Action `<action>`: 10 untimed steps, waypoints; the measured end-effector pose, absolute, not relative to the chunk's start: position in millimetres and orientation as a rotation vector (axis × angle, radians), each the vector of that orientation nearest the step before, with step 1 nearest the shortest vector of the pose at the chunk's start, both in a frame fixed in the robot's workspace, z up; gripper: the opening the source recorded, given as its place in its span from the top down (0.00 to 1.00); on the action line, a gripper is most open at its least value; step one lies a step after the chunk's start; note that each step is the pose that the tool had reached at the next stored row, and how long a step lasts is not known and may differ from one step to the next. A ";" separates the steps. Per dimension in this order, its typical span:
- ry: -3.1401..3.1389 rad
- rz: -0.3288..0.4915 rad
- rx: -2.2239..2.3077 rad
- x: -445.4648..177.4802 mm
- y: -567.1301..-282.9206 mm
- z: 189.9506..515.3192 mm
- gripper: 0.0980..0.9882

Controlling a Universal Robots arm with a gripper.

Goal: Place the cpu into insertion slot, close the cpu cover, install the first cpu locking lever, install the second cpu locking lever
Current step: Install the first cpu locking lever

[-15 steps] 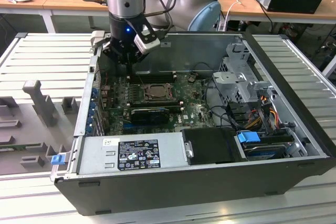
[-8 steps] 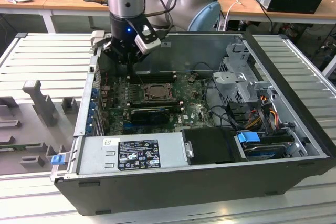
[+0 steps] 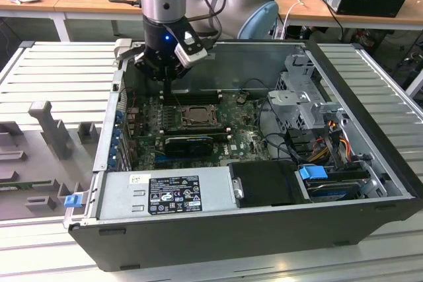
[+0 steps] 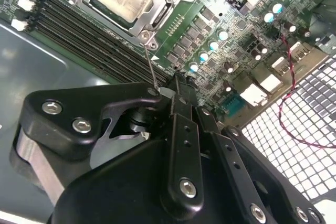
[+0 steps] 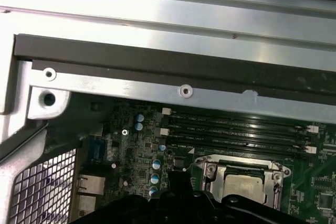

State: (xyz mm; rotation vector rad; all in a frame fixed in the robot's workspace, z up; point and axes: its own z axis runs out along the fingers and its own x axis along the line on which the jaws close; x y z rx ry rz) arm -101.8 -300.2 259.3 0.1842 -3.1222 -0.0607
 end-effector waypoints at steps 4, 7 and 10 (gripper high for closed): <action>-3.122 -0.061 0.184 -99.1 -300.2 259.3 0.99; -3.122 -0.061 0.184 -97.5 -300.2 259.3 0.99; -3.122 -0.061 0.184 -95.8 -300.2 259.3 0.99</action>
